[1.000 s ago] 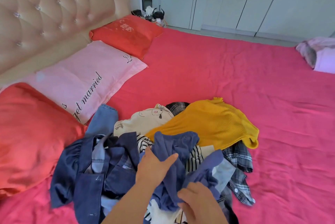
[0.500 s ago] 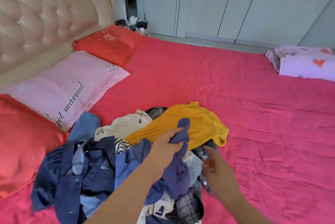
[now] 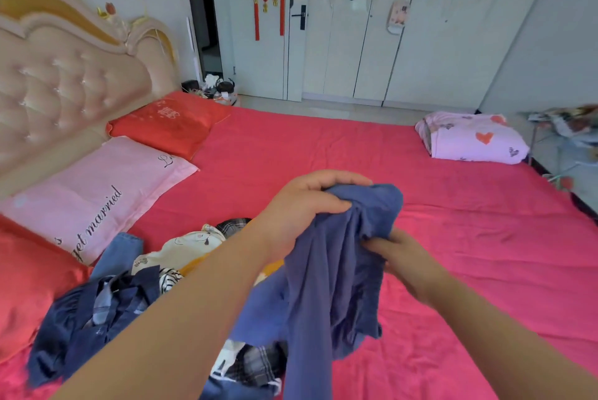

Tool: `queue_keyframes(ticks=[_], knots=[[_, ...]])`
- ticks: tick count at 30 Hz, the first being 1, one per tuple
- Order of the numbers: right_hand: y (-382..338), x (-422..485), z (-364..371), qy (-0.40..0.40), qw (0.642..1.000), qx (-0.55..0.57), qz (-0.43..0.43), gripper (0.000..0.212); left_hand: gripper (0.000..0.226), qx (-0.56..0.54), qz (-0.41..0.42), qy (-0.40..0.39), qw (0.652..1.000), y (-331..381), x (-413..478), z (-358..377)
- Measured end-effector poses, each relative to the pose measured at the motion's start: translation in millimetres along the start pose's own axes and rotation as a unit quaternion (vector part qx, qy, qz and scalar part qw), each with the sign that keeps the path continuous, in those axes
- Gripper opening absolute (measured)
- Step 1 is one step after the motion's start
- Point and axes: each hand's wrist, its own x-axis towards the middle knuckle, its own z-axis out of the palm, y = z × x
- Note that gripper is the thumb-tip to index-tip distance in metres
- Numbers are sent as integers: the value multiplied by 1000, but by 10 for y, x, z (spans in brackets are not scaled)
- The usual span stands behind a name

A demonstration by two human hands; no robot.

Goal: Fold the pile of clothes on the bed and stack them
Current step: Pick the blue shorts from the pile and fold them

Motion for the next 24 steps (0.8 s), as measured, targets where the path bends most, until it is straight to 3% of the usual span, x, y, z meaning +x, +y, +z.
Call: queue_keyframes(ticks=[3,7,9,13,18,24], knots=[[-238,-236,-500,14,999,2,-44,26,39,52,21,24,998,107,60,355],[-443,-484,-1022,54,976,-185,-106,3,56,227,7,81,970,137,149,782],[-516,-593,-1148,55,946,-289,-139,17,44,330,22,62,942,137,176,987],[-662,-771,-1284,61,927,-328,-173,31,10,366,39,23,930,103,207,1339],[-707,-951,-1634,70,908,-388,-141,30,11,340,57,78,936,194,288,1500],[-492,-1205,-1815,61,863,-501,-14,28,14,358,72,56,929,277,278,1600]])
